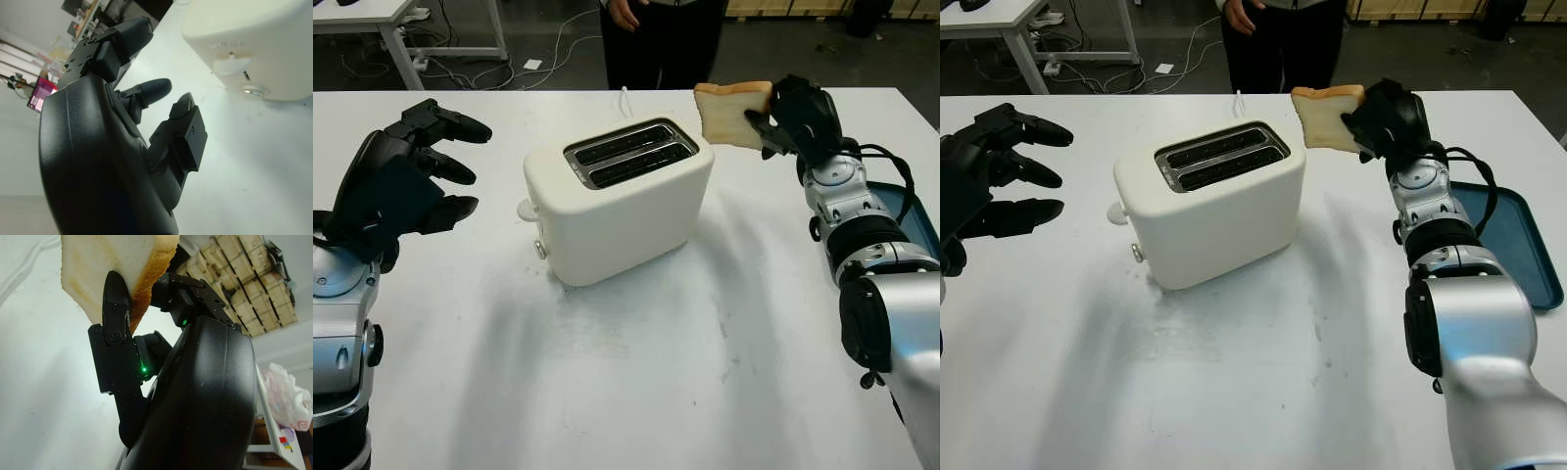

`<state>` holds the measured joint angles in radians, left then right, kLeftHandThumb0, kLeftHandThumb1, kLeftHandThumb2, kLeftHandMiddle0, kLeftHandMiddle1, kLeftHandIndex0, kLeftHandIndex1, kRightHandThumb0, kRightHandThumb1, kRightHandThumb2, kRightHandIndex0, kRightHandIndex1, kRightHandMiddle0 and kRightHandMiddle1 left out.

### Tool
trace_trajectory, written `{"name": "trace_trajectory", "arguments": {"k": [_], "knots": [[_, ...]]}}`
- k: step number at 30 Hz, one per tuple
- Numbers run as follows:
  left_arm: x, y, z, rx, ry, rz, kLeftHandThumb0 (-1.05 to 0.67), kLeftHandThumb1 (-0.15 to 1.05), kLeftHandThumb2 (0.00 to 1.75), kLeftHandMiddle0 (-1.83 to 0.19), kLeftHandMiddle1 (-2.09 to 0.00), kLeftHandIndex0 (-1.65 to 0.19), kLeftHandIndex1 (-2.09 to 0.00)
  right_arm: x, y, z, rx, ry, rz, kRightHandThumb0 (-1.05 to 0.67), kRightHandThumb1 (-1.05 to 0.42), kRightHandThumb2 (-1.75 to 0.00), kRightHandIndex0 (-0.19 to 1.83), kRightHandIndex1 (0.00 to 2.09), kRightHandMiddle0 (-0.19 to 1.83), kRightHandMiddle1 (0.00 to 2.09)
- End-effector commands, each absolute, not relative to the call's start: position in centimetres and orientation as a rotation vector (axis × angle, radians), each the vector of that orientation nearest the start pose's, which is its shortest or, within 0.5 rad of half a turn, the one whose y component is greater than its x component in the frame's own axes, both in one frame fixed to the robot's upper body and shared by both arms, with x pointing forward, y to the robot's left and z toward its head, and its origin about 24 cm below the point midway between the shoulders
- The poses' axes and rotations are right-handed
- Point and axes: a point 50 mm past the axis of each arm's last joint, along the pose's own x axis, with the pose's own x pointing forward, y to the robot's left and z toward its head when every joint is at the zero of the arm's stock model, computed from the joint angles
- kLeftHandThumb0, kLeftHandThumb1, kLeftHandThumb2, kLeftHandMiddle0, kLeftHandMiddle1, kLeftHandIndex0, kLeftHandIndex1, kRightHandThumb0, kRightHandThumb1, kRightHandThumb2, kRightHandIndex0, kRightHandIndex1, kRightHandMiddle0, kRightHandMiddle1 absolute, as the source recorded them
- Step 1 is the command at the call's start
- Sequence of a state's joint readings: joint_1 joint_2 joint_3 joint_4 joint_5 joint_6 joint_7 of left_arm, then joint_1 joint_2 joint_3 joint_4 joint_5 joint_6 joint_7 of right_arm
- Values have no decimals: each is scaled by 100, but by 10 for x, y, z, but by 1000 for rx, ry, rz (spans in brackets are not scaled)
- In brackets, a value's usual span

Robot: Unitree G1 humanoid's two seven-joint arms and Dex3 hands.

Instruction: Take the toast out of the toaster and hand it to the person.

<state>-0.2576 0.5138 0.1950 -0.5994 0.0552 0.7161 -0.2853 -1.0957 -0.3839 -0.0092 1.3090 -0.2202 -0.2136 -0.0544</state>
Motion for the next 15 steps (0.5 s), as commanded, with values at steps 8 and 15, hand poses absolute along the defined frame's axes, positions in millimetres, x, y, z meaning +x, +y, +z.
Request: {"name": "trace_trajectory", "arguments": {"k": [8,15], "knots": [[256,223,208,547,-135,-31,44,92,27,-30,-139,-30,-106,414,-213,153,-499,-16,-89,-30,-92,-38,83,175,57,175],[257,222,208,533,-133,-33,44,92,28,-31,-140,-31,-107,414,-214,154,-441,-8,-87,-31,-92,-38,79,175,57,175]]}}
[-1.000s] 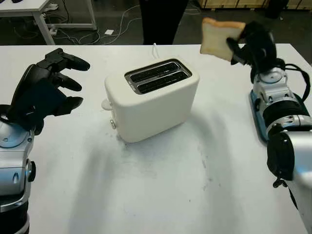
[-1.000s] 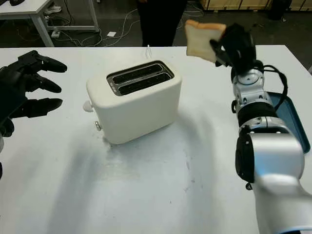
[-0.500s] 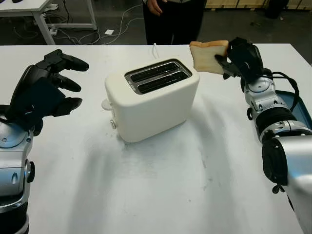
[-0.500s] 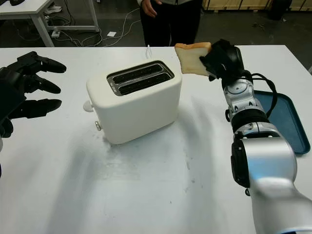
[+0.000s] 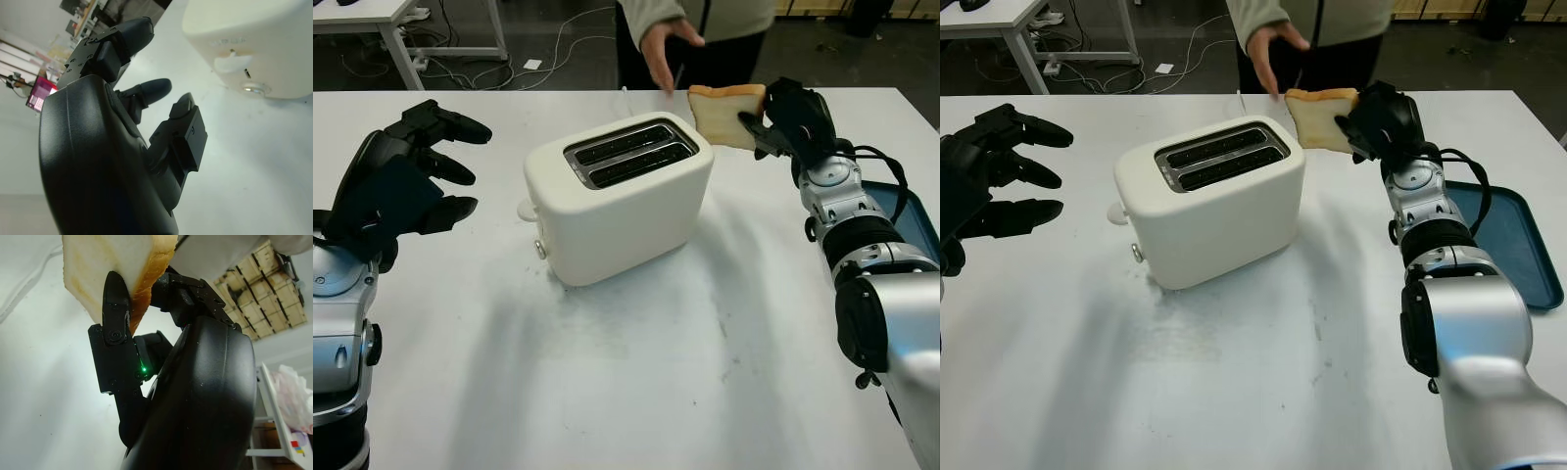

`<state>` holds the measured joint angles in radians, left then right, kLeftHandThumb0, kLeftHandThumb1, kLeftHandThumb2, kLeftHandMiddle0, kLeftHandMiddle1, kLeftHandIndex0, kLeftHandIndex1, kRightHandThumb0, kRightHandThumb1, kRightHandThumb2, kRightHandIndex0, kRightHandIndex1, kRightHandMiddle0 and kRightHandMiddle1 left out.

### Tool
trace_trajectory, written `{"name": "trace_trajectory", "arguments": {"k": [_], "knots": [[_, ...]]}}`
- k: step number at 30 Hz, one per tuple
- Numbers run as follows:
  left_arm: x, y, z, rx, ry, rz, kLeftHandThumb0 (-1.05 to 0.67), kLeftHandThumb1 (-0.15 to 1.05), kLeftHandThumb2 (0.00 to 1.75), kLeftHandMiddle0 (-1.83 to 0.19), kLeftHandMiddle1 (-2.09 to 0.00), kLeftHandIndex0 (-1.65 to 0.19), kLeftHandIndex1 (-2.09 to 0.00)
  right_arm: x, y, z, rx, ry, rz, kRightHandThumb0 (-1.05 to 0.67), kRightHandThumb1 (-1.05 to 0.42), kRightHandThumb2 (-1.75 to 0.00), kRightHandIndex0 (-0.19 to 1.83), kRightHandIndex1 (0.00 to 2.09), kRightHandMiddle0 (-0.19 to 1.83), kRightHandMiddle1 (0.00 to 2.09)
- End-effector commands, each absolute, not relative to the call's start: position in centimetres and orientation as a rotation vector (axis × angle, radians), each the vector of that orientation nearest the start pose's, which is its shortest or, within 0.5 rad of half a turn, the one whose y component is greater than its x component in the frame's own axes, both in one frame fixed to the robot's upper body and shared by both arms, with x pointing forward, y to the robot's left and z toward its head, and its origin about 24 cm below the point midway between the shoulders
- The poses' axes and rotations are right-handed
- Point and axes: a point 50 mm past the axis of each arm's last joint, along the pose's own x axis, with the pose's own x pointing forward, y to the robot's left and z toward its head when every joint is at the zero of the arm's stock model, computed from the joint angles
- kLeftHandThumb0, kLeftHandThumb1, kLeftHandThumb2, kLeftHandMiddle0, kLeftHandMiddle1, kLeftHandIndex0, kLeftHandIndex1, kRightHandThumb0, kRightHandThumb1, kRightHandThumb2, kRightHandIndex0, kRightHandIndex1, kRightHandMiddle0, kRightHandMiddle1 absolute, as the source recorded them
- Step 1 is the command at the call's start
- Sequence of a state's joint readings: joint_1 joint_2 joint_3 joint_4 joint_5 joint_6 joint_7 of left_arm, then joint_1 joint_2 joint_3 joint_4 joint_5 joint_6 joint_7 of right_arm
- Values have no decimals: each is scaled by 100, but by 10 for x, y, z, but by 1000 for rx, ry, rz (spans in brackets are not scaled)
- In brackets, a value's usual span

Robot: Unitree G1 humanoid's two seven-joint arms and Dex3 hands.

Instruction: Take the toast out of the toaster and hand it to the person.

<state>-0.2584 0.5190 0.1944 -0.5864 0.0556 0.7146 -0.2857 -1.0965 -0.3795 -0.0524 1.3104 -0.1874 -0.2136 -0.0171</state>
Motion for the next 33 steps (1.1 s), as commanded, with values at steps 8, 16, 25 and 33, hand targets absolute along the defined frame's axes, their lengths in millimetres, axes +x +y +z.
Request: {"name": "trace_trajectory", "arguments": {"k": [8,16,25,33], "knots": [[257,223,207,536,-133,-31,42,92,26,-31,-140,-31,-107,414,-215,154,-435,-13,-84,-30,-92,-39,79,175,56,175],[257,224,207,535,-139,-33,43,92,26,-33,-142,-32,-107,414,-213,153,-458,-11,-90,-30,-92,-37,80,175,54,175],[257,223,206,539,-139,-31,42,92,26,-32,-142,-32,-108,413,-212,151,-480,-11,-89,-28,-92,-36,83,175,57,175],[256,223,206,534,-131,-27,41,92,27,-31,-140,-30,-107,413,-211,148,-502,0,-75,-29,-92,-35,83,175,60,175]]}}
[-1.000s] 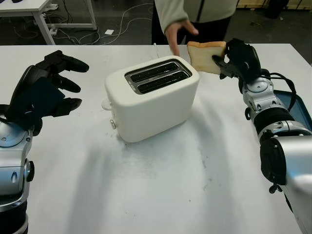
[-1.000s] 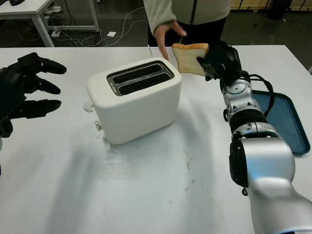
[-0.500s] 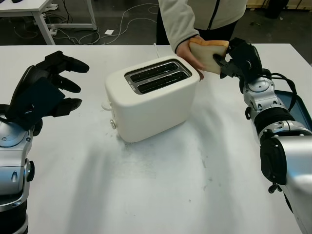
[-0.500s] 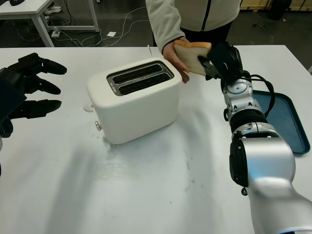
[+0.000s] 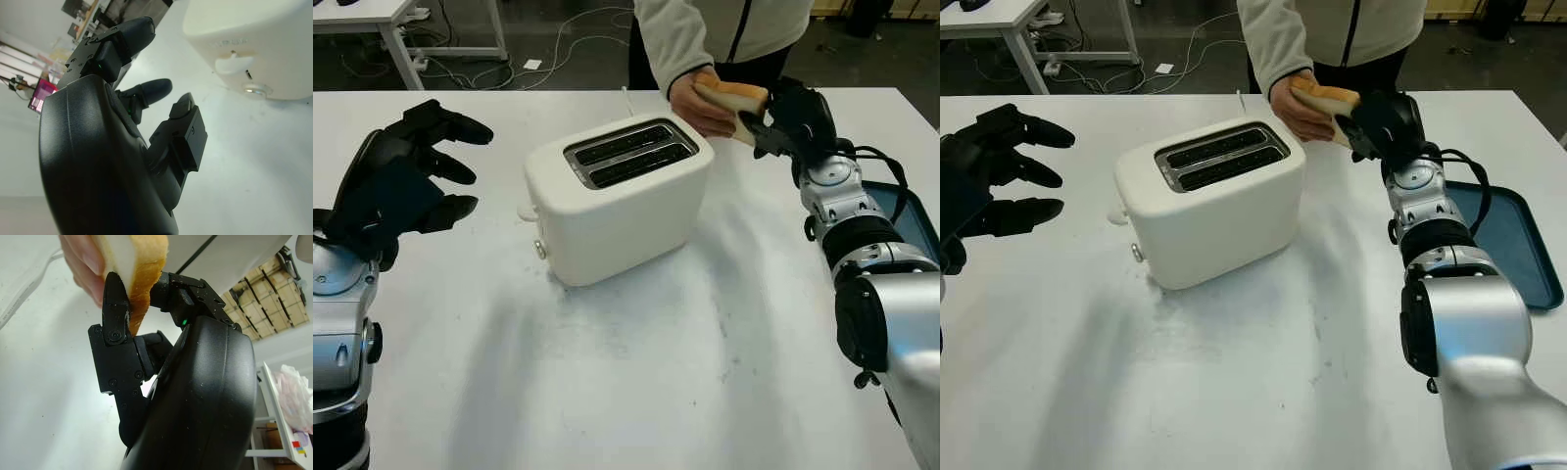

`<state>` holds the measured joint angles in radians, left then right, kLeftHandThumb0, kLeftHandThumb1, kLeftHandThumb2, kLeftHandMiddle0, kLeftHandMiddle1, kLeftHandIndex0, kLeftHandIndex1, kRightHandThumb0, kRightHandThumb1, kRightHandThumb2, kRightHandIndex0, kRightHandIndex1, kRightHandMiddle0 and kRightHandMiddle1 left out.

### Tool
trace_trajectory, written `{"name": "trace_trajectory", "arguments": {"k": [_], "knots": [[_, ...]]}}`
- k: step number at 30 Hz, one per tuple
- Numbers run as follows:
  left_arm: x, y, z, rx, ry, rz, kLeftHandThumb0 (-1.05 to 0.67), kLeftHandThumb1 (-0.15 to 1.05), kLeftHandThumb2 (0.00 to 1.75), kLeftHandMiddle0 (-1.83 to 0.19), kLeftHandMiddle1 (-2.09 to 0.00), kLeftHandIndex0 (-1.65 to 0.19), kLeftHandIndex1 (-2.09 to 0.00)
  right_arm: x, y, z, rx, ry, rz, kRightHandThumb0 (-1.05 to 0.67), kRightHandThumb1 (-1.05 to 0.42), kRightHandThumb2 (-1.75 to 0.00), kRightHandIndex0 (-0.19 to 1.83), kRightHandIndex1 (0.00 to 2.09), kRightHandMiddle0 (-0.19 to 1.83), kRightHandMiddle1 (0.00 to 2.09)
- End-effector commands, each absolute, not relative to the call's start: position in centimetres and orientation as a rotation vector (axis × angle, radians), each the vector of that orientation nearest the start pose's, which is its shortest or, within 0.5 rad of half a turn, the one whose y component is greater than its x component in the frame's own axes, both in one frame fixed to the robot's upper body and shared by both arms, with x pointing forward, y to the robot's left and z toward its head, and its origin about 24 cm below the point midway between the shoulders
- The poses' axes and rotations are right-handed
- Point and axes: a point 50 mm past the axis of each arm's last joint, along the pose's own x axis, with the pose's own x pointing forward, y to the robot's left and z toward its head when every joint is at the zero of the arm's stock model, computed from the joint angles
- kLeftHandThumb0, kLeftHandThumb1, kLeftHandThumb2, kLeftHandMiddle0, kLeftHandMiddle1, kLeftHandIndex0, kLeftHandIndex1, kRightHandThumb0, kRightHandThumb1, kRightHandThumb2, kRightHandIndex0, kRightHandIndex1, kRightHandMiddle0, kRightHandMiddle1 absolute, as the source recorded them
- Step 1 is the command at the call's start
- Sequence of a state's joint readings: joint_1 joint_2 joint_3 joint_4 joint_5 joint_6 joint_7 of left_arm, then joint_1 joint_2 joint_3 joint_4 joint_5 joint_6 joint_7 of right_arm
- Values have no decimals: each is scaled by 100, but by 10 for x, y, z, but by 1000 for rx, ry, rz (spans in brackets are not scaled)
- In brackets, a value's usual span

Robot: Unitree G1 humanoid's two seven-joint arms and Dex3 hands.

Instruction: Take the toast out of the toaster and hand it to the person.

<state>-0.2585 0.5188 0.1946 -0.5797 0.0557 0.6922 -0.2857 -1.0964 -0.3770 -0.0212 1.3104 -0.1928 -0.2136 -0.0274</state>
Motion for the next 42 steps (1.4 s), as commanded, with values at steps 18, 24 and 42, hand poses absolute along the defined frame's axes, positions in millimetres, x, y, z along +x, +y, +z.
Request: {"name": "trace_trajectory", "arguments": {"k": [18,24,42], "knots": [[254,222,205,523,-135,-27,41,92,29,-29,-142,-29,-109,409,-226,159,-631,-22,86,-102,-90,-1,4,1,3,1],[251,223,203,521,-138,-24,39,92,28,-28,-143,-28,-110,394,-240,150,-463,-153,75,-71,-83,0,8,3,9,4],[228,209,185,414,-134,-44,32,92,42,-16,-160,-11,-125,273,-246,98,-121,-212,104,-55,-84,-1,46,3,45,1]]}}
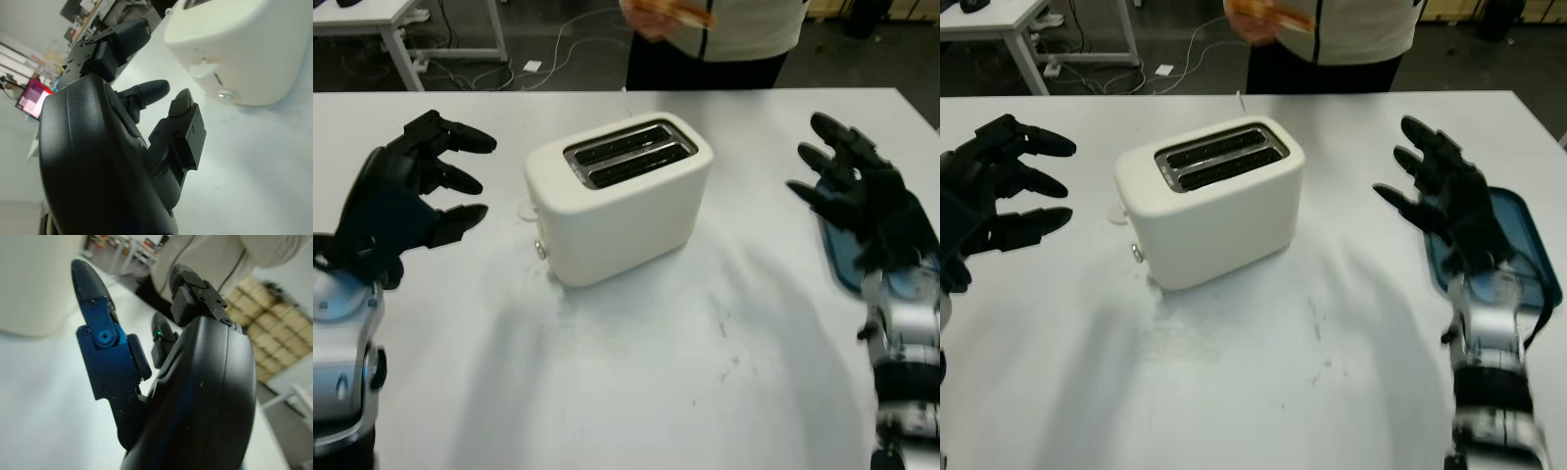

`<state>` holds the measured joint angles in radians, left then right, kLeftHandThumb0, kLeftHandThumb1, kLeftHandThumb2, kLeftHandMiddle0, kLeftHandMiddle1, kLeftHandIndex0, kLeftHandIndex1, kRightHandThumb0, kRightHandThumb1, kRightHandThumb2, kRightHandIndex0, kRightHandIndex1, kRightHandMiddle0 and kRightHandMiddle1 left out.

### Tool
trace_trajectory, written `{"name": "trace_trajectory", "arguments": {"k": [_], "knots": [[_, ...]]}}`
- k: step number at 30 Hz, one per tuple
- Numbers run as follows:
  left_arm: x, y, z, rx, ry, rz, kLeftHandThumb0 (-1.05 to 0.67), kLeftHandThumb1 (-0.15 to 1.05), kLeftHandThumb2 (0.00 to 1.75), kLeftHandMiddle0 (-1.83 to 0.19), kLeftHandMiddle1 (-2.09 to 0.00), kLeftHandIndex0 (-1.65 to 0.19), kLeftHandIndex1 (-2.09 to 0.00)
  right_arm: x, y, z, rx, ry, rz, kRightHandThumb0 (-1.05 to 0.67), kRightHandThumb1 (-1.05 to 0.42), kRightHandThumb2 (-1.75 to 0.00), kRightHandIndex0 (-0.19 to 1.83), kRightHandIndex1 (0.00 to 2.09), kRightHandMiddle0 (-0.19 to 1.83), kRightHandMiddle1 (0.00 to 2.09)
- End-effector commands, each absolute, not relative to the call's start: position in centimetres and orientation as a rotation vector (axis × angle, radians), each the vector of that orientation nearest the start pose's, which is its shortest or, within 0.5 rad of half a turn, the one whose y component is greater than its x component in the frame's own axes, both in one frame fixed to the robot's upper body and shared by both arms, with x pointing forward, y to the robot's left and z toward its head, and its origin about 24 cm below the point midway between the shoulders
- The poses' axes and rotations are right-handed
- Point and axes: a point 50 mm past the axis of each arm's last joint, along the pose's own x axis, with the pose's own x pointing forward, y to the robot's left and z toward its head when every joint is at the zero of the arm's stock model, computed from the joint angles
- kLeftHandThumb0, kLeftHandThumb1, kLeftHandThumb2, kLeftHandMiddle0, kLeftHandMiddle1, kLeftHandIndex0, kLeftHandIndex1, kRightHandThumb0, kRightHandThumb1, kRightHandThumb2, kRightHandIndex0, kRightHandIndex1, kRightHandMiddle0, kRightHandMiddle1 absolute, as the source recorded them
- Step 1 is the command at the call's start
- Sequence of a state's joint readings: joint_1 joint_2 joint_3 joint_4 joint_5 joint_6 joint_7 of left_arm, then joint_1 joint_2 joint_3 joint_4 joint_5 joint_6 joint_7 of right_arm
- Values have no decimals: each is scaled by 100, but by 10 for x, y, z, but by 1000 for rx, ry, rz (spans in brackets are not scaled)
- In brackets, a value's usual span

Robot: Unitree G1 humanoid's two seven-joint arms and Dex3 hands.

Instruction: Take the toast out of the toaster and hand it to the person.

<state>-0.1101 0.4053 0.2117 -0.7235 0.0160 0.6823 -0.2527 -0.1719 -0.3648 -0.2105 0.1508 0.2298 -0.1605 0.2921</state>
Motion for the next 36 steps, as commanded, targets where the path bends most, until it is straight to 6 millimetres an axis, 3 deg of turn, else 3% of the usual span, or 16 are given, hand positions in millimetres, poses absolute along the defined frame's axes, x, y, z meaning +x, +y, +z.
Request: {"name": "trace_trajectory", "arguments": {"k": [1,8,13,26,36], "knots": [[225,207,184,408,-124,-40,30,92,43,-14,-160,-9,-125,268,-243,96,-98,-192,113,-55,-84,-1,46,3,44,1],[199,188,173,350,-51,15,29,92,48,-2,-155,-1,-117,234,-223,87,35,-84,164,-45,-85,0,48,3,45,1],[187,171,165,366,-3,25,29,92,55,0,-128,-1,-95,224,-212,83,43,-44,181,-47,-85,0,53,4,48,2],[187,151,144,322,47,1,18,92,52,0,-132,0,-89,234,-187,56,135,3,163,-51,-85,0,55,3,53,2],[190,161,134,407,77,58,22,92,45,-3,-129,-9,-85,238,-181,56,123,-13,112,-48,-84,0,60,3,55,2]]}}
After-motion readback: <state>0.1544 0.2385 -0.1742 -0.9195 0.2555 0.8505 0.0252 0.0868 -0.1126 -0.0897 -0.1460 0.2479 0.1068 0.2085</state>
